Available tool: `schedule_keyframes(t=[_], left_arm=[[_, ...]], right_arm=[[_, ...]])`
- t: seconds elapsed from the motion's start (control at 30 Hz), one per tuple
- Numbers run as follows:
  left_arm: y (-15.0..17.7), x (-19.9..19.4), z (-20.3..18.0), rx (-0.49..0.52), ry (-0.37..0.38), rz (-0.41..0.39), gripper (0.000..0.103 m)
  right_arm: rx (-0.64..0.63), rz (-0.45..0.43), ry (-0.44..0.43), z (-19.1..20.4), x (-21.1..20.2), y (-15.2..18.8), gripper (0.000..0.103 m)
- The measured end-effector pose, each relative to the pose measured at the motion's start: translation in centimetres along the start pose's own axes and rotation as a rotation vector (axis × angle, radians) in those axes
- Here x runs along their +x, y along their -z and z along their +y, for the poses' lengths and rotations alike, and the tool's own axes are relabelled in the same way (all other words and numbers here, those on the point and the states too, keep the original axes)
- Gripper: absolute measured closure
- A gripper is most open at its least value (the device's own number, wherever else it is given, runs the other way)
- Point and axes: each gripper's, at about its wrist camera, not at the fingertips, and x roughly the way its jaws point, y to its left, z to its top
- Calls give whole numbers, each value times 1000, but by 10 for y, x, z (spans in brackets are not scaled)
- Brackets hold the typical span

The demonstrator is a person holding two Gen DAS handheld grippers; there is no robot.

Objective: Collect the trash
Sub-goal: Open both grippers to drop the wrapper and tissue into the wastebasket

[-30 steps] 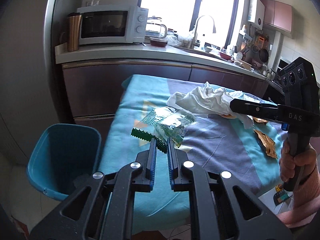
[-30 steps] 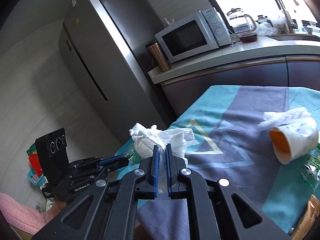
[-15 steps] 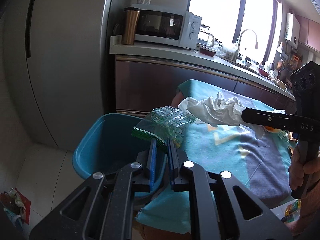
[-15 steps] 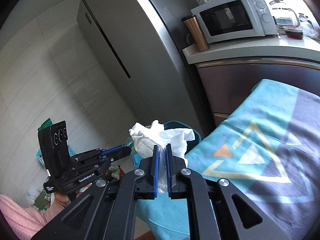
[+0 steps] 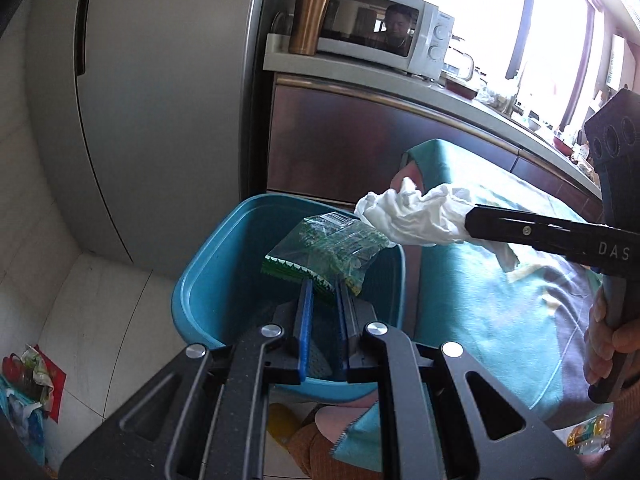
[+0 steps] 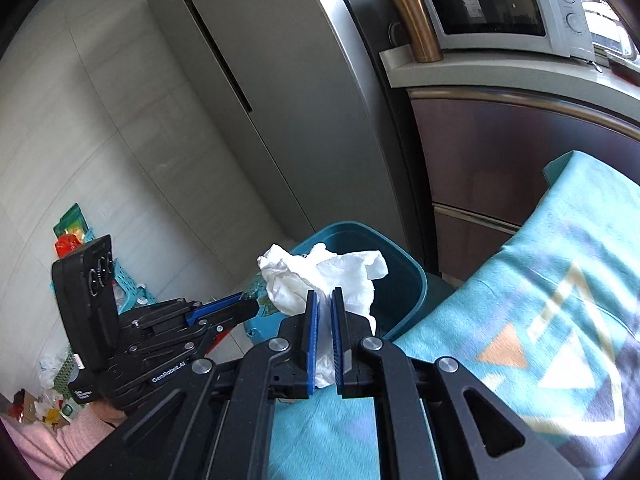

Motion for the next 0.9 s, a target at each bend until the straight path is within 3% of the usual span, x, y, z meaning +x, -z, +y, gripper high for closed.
schedule_keyframes(t=[0.33, 0.53, 0.73, 0.9], left_arm=[[2, 35, 10, -22, -19, 56, 92], [1, 59, 3, -9, -30, 92, 86], [7, 74, 0, -6, -35, 115, 87], [8, 69, -3, -18, -18, 82, 87]], right_arm=[[1, 96, 47, 3, 46, -6, 95], [2, 153, 63, 5, 67, -8, 84], [15, 128, 56, 2, 60, -6, 82], [31, 94, 42, -4, 44, -2, 82]])
